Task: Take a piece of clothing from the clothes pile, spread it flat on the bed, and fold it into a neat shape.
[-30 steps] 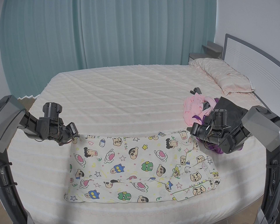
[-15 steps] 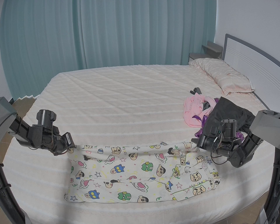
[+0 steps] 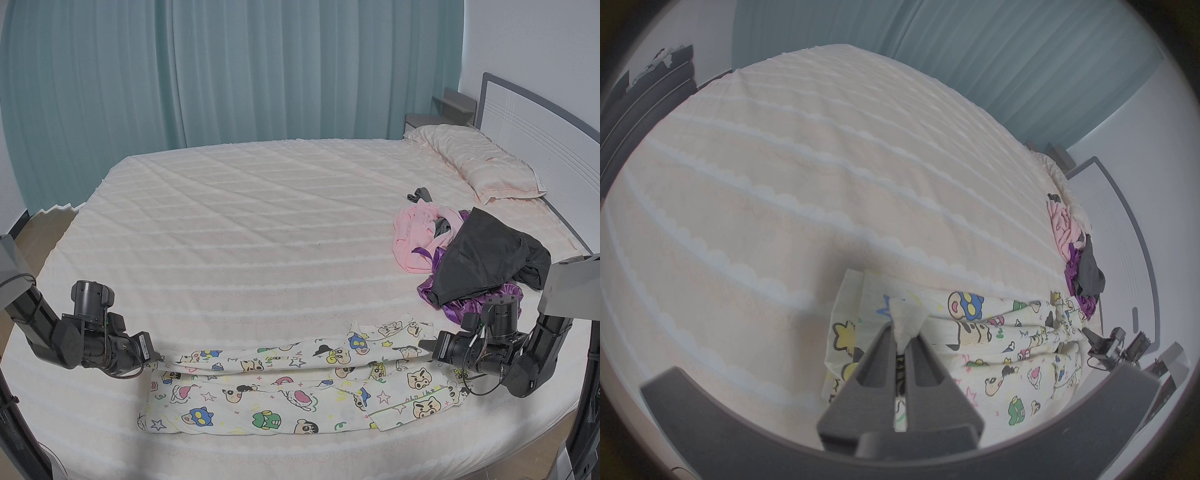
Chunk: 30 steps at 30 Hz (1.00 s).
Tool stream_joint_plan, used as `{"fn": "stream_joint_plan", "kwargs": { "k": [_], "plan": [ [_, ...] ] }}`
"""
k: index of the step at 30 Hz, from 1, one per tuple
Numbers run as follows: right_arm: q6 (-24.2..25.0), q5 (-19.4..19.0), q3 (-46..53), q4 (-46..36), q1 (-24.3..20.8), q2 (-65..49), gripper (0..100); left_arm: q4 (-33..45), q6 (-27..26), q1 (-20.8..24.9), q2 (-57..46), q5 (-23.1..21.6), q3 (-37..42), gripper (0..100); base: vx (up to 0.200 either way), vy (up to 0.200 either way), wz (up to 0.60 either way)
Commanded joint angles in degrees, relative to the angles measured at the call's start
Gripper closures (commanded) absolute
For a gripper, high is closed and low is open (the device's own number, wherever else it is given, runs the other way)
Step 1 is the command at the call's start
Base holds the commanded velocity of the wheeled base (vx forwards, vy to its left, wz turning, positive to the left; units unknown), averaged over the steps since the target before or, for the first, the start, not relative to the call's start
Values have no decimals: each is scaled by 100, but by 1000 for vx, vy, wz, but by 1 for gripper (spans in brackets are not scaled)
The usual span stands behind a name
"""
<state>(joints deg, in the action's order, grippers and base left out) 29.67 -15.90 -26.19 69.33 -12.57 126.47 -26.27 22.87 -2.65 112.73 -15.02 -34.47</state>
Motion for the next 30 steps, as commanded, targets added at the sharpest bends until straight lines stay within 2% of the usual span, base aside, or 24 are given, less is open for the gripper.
{"fn": "stream_joint_plan", "kwargs": {
  "k": [1,2,7,12,16,17,22,28,29,30],
  "plan": [
    [364,8,202,37,-44,159,100,-335,25,18,92,-150,521,100,0,0,0],
    [496,8,210,37,-44,159,0,-370,33,18,100,-186,556,0,0,0,0],
    [900,16,245,72,9,89,0,-388,33,18,48,-282,767,0,0,0,0],
    [1120,25,571,608,114,27,0,-695,69,-17,4,-388,1083,0,0,0,0],
    [1366,25,720,986,123,133,0,-1012,306,-17,4,-397,1277,0,0,0,0],
    [1480,25,720,1250,132,256,0,-1240,534,1,13,-397,1452,0,0,0,0],
    [1498,16,659,1487,123,634,0,-1767,649,-17,56,-397,1681,0,0,0,0],
    [1498,-10,448,1487,132,792,0,-1820,816,-17,65,-405,1655,0,0,0,0],
    [1498,-10,439,1496,132,801,100,-1829,816,-17,65,-414,1655,0,0,0,0],
    [1506,-1,386,1496,132,810,100,-1820,824,-17,56,-414,1646,0,0,0,0]
  ]
}}
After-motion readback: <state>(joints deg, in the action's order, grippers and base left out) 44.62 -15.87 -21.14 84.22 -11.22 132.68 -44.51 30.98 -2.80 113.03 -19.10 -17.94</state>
